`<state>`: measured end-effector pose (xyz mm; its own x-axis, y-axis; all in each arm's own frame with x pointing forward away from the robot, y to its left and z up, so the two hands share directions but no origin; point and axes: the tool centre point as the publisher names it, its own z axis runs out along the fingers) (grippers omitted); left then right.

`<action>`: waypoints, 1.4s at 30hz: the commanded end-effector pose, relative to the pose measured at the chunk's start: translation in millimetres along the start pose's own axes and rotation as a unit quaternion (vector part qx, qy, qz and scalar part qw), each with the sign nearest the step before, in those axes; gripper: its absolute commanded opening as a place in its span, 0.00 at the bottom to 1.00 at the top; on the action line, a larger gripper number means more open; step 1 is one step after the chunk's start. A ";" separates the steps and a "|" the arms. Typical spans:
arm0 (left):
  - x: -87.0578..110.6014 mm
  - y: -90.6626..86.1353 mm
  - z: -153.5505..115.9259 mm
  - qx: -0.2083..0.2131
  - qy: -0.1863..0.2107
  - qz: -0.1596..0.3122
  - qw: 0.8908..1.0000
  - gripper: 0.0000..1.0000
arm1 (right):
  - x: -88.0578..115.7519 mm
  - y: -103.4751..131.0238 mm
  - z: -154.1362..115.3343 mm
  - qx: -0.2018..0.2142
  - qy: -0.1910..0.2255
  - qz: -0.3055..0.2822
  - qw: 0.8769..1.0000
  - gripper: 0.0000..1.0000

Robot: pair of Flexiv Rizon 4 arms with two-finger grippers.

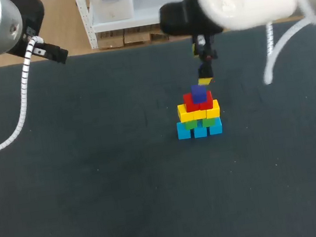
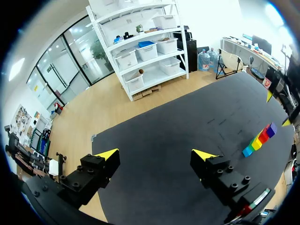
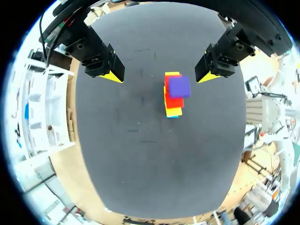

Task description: Place the blue cubes, place green cubes on the blue cubes, place the yellow cubes on the green cubes, then place the red cubes on the yellow cubes, and place purple cube on the red cubes.

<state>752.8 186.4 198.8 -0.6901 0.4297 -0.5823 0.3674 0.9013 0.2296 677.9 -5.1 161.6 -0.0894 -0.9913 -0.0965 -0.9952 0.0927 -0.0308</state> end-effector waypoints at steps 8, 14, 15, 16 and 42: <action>0.3 1.1 -0.2 0.002 -0.001 0.000 1.000 1.00 | 50.2 -1.3 -24.2 0.055 -0.079 0.063 0.993 1.00; 0.3 1.1 -0.2 0.002 -0.001 0.000 1.000 1.00 | 64.3 -4.1 -30.2 0.069 -0.090 0.083 0.990 1.00; 0.3 1.1 -0.2 0.002 -0.001 0.000 1.000 1.00 | 66.2 -4.3 -30.2 0.069 -0.091 0.085 0.990 1.00; 0.3 1.1 -0.2 0.002 -0.001 0.000 1.000 1.00 | 67.9 -4.3 -30.3 0.071 -0.094 0.088 0.989 1.00; 0.3 1.1 -0.2 0.002 -0.001 0.000 1.000 1.00 | 115.6 -4.2 -39.3 0.108 -0.151 0.149 0.971 1.00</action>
<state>752.8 186.4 198.8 -0.6901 0.4297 -0.5824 0.3674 0.9013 0.2296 675.4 -121.4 191.4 -0.3298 -0.8548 -0.4008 -0.9010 0.4117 -0.1366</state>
